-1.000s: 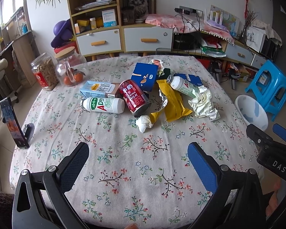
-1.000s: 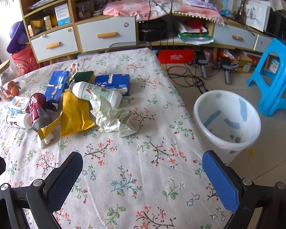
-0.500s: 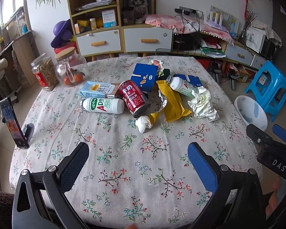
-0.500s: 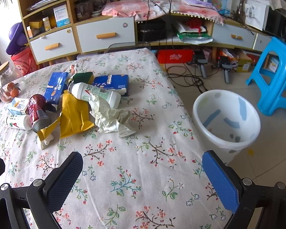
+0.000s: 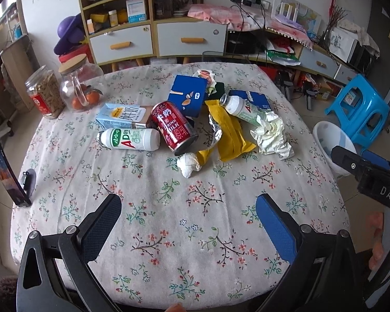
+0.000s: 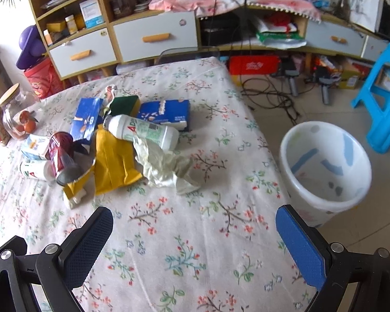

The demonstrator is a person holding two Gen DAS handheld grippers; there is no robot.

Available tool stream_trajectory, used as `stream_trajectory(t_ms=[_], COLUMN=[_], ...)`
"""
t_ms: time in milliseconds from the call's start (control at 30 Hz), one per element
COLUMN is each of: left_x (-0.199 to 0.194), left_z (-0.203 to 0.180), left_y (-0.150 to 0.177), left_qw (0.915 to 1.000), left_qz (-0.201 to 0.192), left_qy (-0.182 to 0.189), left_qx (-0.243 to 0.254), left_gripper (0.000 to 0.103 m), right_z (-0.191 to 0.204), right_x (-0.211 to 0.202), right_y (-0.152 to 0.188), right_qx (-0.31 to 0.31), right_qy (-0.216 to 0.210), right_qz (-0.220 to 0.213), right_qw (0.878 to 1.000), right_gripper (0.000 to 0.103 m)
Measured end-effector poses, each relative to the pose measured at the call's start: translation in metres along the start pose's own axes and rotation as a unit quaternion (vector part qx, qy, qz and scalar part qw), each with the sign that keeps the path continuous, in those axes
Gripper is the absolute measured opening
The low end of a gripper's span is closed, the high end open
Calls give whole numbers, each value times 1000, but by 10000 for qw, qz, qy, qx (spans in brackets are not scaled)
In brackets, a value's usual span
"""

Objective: Collect trash
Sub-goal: 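Grasp the crumpled white tissue with the right tool while the left tool grasps the white AD bottle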

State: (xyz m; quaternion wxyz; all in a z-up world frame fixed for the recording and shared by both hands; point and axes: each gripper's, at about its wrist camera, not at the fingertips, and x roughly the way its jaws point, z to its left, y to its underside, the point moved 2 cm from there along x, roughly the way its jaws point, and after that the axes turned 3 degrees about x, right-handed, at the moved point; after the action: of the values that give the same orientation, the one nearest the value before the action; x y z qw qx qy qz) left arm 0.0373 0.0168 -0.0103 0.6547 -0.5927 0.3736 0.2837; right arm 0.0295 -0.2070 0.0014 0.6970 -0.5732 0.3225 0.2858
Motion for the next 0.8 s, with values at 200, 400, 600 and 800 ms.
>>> stream_trajectory(t_ms=[200, 400, 600, 800], left_x=[7, 30, 70, 98], left_z=[36, 77, 104, 115], left_y=[-38, -69, -73, -69], left_qw=[9999, 9991, 9934, 9845], left_qz=[-11, 194, 487, 857], left_qy=[-115, -22, 583, 950], left_qx=[-54, -373, -861, -1202], left_gripper=[103, 103, 103, 101], right_z=[5, 12, 20, 20], right_x=[15, 51, 100, 139], right_y=[-31, -49, -49, -51], right_qx=[-47, 142, 115, 238], right_qy=[-180, -638, -716, -783], right_qz=[304, 1026, 1578, 2120], right_qw=[9994, 9926, 9848, 9738], right_gripper=[103, 103, 103, 93])
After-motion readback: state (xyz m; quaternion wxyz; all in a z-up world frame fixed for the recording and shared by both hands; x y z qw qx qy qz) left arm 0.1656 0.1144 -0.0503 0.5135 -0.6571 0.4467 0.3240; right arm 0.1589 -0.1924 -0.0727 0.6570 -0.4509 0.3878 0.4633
